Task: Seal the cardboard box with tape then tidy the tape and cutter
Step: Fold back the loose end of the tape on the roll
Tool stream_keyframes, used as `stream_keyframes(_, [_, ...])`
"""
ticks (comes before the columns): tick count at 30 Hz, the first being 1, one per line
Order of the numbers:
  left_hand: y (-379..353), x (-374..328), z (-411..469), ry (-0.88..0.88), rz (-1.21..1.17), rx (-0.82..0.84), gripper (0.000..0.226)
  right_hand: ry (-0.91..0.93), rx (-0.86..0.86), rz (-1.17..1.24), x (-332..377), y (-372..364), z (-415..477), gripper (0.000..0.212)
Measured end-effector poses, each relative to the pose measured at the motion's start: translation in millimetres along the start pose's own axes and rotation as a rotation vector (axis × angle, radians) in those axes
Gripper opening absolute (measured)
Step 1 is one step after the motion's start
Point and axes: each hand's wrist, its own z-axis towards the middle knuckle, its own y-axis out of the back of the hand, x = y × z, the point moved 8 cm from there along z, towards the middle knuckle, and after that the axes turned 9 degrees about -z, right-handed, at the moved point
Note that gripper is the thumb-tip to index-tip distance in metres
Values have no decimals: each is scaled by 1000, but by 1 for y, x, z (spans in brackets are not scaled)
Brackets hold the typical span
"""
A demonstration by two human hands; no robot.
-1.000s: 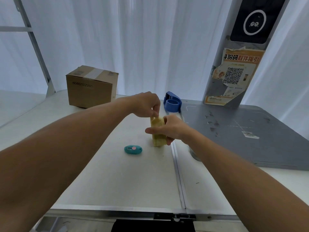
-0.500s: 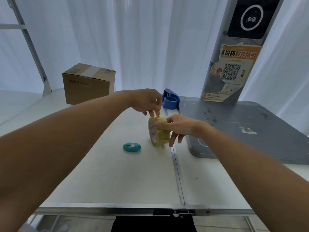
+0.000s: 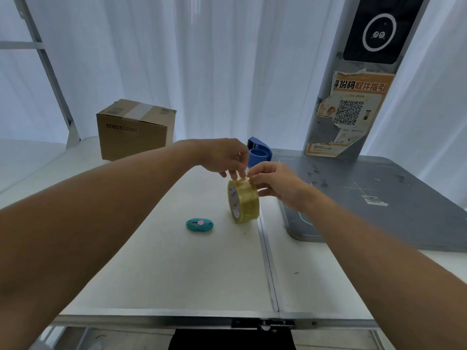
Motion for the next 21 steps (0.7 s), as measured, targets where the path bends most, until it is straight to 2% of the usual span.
stream_keyframes(6, [4, 10, -4, 13, -65, -49, 10, 58, -169, -22, 3, 4, 0, 7])
stream_keyframes(12, [7, 31, -21, 133, -348, -195, 30, 61, -221, 29, 7, 0, 0, 5])
stream_keyframes(17, [-2, 48, -33, 156, -366, -167, 27, 39, -230, 55, 6, 0, -2, 9])
stream_keyframes(21, [-6, 48, -33, 107, -397, -218, 30, 15, -237, 113, 0, 1, -3, 13])
